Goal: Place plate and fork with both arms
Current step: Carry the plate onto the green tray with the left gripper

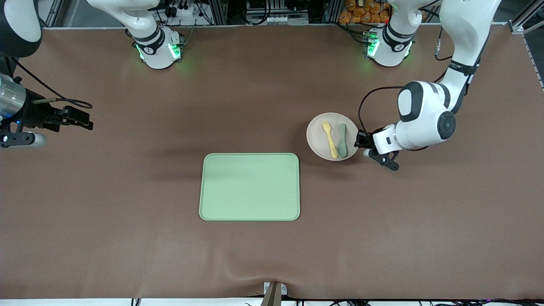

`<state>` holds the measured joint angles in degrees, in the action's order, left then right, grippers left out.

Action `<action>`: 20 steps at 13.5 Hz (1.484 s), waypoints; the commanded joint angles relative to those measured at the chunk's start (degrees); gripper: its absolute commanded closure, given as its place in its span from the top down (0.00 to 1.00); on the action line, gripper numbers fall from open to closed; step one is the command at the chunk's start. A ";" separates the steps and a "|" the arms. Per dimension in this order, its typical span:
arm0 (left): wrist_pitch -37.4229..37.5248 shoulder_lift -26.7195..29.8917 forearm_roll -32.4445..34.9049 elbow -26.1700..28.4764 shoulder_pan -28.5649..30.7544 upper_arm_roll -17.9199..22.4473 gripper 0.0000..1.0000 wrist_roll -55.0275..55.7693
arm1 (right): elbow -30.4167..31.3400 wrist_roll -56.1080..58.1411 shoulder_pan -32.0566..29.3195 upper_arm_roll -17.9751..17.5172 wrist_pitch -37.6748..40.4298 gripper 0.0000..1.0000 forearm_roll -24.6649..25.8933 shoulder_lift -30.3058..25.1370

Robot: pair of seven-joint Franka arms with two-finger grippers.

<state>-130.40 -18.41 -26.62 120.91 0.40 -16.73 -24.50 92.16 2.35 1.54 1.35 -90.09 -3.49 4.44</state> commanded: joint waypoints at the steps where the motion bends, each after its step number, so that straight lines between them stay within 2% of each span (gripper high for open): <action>1: 2.26 -5.48 -0.27 -8.30 -2.67 -0.23 0.00 4.27 | -0.76 -1.04 1.36 0.32 -0.70 1.00 -2.21 1.62; 4: 2.26 -10.14 0.86 -15.59 -7.25 -0.14 0.00 11.64 | -0.85 -1.04 1.80 0.32 -1.23 1.00 -5.03 3.29; 9: 2.26 -19.10 8.25 -28.77 -14.72 -0.05 0.00 25.89 | -0.76 -2.61 3.91 0.32 -3.25 1.00 -5.12 4.96; 13: 2.17 -26.22 9.40 -37.75 -18.24 1.08 0.00 29.24 | -0.85 -4.81 5.23 0.32 -3.78 1.00 -5.03 6.45; 17: 1.73 -30.36 9.22 -43.12 -20.17 2.23 0.00 29.42 | -3.83 -4.99 7.69 0.32 -4.31 1.00 -5.38 10.40; 19: 1.29 -32.46 9.22 -45.84 -21.49 2.75 0.00 29.42 | -4.36 -5.78 7.52 0.32 -4.40 1.00 -7.13 11.55; 20: 0.68 -33.87 9.22 -47.42 -22.98 4.06 0.00 29.25 | -4.53 -5.87 7.52 0.32 -4.57 1.00 -7.40 11.90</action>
<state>-129.84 -48.99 -18.58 78.94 -19.66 -14.67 3.37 90.15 -2.47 8.93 1.29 -95.12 -9.25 14.57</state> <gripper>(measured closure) 0.956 0.000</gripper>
